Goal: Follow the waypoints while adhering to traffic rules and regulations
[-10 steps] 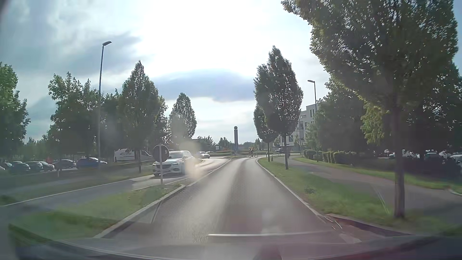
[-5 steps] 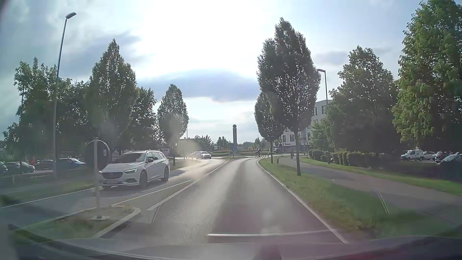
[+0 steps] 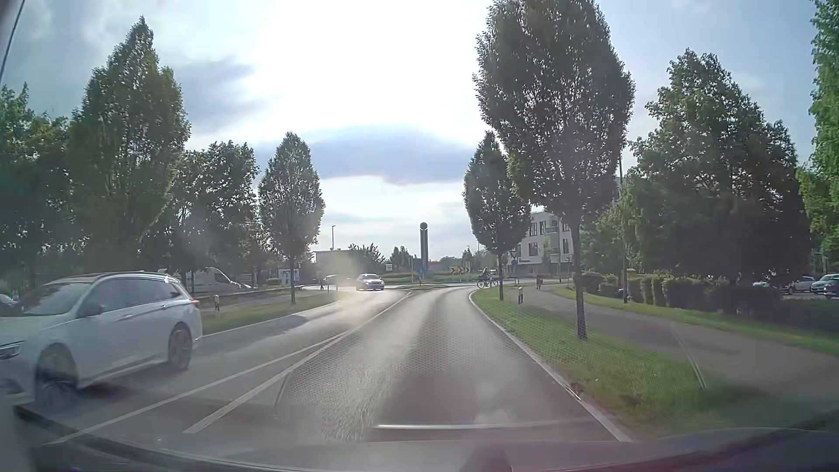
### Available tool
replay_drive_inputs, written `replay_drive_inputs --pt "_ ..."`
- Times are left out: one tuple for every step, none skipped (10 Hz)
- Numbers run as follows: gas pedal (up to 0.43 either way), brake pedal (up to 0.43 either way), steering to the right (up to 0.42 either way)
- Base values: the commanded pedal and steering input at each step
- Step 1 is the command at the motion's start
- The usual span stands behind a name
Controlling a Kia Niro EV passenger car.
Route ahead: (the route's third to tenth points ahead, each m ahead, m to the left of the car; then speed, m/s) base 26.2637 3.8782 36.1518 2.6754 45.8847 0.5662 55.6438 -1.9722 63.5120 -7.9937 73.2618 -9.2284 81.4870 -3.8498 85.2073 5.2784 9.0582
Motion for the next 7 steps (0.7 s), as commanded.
replay_drive_inputs --pt "0.11 0.0 0.001" --pt "0.087 0.0 0.001" --pt "0.067 0.0 0.0" --pt "0.059 0.0 0.0" --pt "0.059 0.0 0.0" --pt "0.059 0.0 0.0" --pt "0.087 0.0 0.0"
